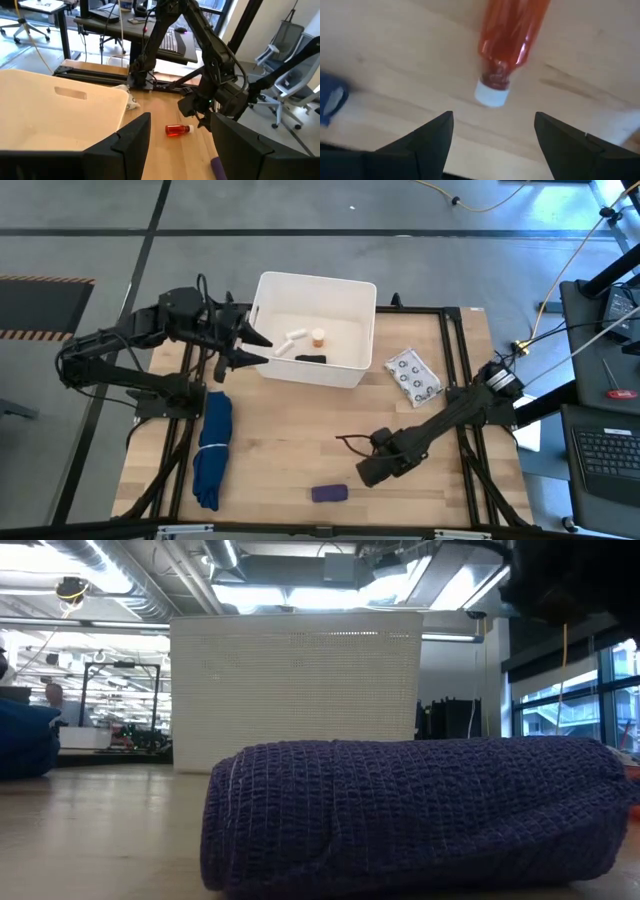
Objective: Pick & place medical supplies in basket/bin
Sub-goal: Put the orange medicine bottle into the white bin
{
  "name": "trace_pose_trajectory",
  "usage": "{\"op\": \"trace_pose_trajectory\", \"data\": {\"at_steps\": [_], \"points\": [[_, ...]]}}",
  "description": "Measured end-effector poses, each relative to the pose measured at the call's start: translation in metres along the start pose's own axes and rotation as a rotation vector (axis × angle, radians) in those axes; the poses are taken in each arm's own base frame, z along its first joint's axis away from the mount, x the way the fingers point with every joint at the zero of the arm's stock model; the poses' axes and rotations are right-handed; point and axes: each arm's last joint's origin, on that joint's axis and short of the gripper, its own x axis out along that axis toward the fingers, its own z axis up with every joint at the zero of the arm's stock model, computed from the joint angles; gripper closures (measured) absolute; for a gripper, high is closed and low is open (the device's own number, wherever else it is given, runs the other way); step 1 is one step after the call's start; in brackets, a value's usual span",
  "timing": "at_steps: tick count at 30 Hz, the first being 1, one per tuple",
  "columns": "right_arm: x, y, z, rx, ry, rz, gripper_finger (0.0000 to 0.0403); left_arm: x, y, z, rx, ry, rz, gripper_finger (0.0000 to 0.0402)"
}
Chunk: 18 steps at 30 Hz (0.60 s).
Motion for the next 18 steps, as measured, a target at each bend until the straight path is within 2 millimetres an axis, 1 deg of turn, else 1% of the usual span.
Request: {"op": "trace_pose_trajectory", "data": {"at_steps": [7,13,18], "points": [[0.006,0.002,0.001,0.016,-0.006,-0.021,0.0124,0.000,0.000,-0.001,0.012,0.008,0.002,0.0201],[0.011,0.002,-0.003,0.028,-0.034,-0.031,0.0124,0.000,0.000,-0.001,0.010,0.013,0.003,0.0201],[0.027,-0.003,-0.007,0.054,-0.024,-0.021,0.0124,0.000,0.001,-0.003,0.005,0.027,0.006,0.0201]]}}
